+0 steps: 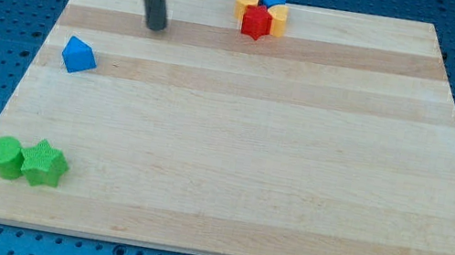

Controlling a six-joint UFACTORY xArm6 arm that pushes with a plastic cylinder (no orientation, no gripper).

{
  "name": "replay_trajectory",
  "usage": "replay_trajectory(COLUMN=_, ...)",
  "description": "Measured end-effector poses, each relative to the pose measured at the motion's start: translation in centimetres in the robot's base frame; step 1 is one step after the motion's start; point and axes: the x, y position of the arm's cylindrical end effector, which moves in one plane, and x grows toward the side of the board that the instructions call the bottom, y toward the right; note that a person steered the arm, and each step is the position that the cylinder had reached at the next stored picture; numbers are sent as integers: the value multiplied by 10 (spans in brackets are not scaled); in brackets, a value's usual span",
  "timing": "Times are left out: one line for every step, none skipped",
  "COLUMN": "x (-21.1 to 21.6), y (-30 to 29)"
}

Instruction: Push the blue triangle towards the center of the board

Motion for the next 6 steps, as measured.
replay_trajectory(x=42, y=-43)
replay_trajectory(x=75, y=-81)
replay_trajectory(x=87, y=-108)
replay_trajectory(x=87, y=-124)
replay_trajectory(x=87, y=-129)
replay_trajectory(x=87, y=-132)
